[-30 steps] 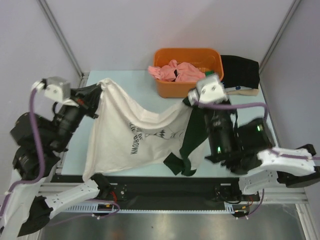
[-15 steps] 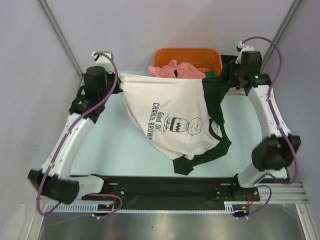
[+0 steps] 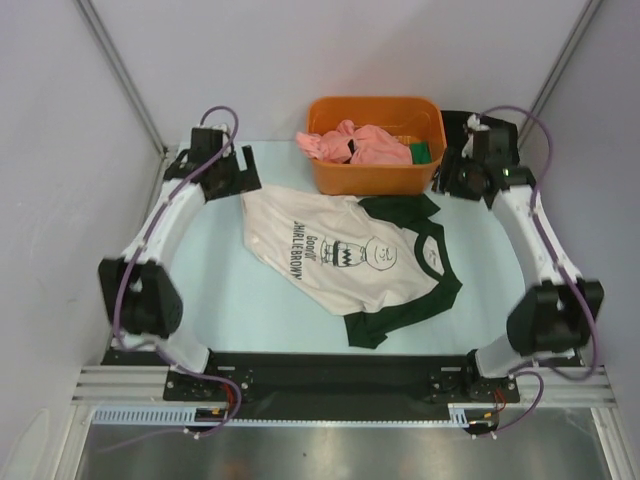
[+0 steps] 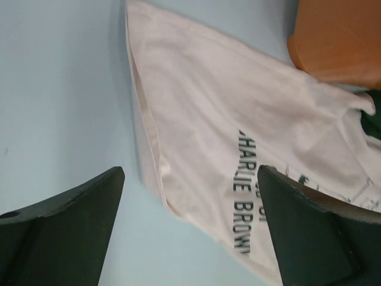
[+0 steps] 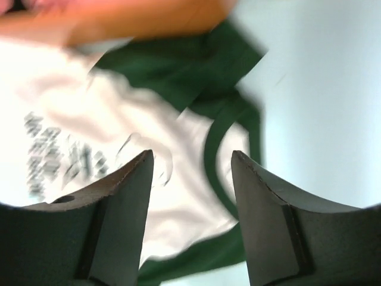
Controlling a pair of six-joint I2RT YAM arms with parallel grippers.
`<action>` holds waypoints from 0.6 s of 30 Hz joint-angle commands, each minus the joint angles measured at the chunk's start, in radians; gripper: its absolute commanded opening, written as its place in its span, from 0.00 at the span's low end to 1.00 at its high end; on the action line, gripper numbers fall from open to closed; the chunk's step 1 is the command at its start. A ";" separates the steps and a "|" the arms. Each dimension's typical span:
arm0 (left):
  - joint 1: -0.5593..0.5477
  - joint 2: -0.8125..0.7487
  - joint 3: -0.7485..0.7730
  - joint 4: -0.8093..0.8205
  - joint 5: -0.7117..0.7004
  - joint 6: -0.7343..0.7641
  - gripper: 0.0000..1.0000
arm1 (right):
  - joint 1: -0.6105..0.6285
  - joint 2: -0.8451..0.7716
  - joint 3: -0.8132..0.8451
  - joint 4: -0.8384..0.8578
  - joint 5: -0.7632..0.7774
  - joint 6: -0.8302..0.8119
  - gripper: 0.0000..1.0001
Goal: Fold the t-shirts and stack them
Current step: Flatten the tshirt out
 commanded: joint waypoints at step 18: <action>-0.156 -0.039 -0.015 0.338 0.070 -0.132 0.92 | 0.153 -0.419 -0.620 0.394 -0.251 0.243 0.57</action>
